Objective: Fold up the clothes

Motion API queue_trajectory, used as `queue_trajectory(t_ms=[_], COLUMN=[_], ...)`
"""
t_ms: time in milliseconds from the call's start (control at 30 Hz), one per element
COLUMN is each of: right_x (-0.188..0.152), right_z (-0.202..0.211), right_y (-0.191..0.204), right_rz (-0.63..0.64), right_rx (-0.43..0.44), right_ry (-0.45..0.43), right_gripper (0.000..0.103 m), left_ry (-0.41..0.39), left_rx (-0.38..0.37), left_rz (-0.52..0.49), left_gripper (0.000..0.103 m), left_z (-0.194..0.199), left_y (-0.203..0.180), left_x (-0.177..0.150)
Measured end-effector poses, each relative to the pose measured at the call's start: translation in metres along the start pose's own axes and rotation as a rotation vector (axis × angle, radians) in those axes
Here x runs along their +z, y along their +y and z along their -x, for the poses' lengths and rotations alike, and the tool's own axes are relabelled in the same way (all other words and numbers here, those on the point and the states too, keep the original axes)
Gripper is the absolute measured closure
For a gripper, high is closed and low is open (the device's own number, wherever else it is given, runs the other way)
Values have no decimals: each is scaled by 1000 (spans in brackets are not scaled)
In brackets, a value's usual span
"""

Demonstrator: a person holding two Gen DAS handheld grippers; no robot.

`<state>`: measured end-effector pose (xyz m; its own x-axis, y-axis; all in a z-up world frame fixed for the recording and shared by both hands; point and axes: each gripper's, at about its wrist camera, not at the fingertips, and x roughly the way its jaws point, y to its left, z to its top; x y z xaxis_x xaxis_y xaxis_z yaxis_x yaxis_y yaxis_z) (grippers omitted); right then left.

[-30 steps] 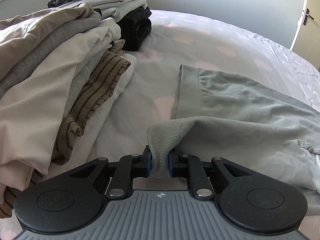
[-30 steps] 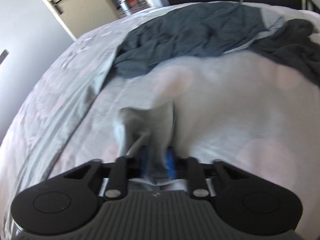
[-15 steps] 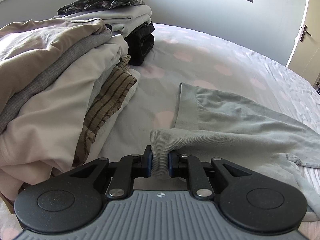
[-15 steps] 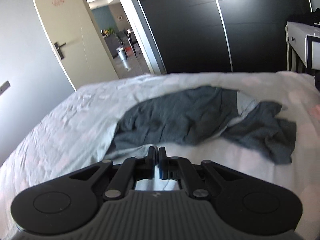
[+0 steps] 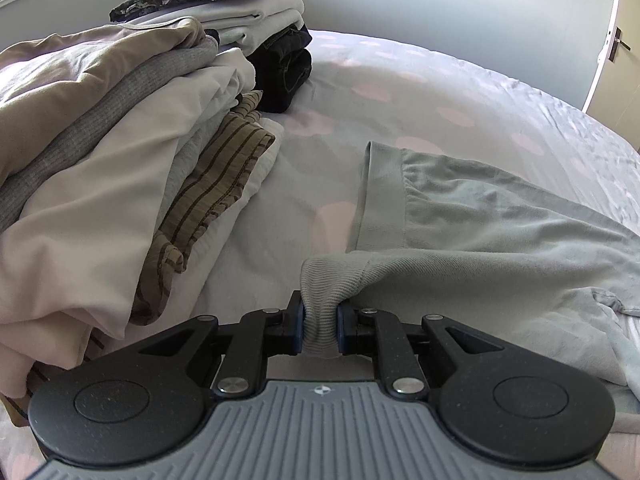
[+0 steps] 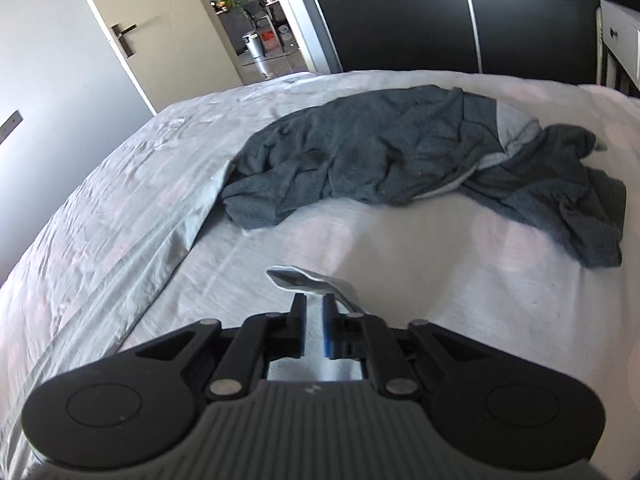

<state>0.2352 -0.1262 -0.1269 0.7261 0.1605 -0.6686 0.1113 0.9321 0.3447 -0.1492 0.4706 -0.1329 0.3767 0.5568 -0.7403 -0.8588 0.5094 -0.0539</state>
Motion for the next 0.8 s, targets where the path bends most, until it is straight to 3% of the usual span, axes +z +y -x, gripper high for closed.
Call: queue_trajectory(t_ms=[167,200,233,300,367,467,533,667,800], right_x=[4,5,5,4,3,0,-2,-4,3], right_z=[-3,-5,-7,-15,-27,-36,-37,-24,-5], right_y=[-6,-8,-11,-20,-32,-38,-34,-22,-19], right_rz=[10,2,-13,-59,-122,-157,-130,-66,-80], right_rx=[-40,-61,-86,-150,-207,-166,-116,-80,-55], right_ry=[-1,3,12,52,116,153,156,87,15], right_gripper=[91,76,52,41,41,53,86,91,92], left_ry=[9,9,10,11,12,15,16,18,16], left_rx=[5,8,10,14,16,12,11,5,-3], left_rz=[-3,-6,-9,-16,-18,-13,-13,-6,3], left_gripper=[85,85,85,85,85,85,85,85,85], left_z=[-2,-2,-3,-3,-4,-5,-5,-5,-4], left_y=[-1,-2,-2,-4,-4,-3,-3,-1,0], left_x=[-1,-1,-1,-1,-2,-2,-2,-2,-1])
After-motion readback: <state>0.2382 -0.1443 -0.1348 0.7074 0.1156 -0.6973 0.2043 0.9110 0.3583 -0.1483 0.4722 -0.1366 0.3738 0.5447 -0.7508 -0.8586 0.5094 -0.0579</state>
